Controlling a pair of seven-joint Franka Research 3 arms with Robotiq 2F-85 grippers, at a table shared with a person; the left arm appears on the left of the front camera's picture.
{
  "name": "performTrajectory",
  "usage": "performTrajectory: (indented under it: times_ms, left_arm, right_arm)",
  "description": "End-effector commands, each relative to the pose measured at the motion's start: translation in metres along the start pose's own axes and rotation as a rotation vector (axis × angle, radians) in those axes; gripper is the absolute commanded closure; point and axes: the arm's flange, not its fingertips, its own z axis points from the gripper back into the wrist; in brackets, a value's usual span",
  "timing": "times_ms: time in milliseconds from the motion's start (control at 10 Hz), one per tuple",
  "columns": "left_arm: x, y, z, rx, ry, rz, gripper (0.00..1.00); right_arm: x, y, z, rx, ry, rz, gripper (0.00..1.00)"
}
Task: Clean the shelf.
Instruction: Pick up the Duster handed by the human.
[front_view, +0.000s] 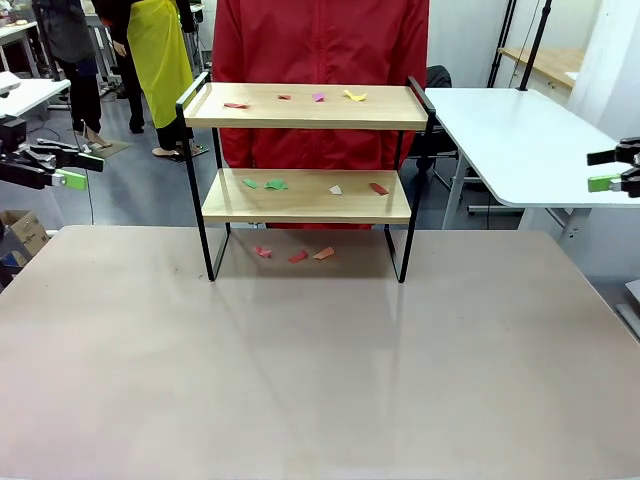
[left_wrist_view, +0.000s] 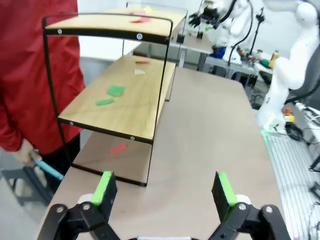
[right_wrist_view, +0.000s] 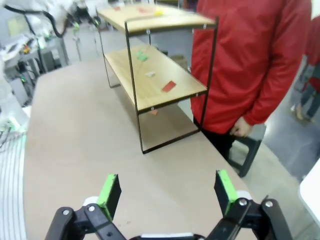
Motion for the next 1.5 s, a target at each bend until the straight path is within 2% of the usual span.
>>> performTrajectory:
  times_ms: [0,300,600,800,1400]
  left_arm:
    - [-0.014,0.024,0.016,-0.066,-0.107,-0.057,0.0]
    - [-0.036,0.047,0.029,-0.119,-0.237,-0.106,0.0]
    - [-0.056,0.074,0.033,-0.188,-0.281,-0.095,0.0]
    - [-0.064,0.085,0.037,-0.182,-0.327,-0.143,0.0]
    - [-0.066,0.087,0.04,-0.218,-0.377,-0.171,0.0]
  right_arm:
    - [-0.017,-0.024,0.003,0.023,-0.095,0.051,0.0]
    - [-0.039,-0.053,0.006,0.054,-0.167,0.024,0.0]
    - [-0.052,-0.076,0.011,0.058,-0.236,0.044,0.0]
    - [-0.06,-0.088,0.012,0.062,-0.245,0.045,0.0]
    - [-0.059,-0.091,0.016,0.058,-0.277,0.053,0.0]
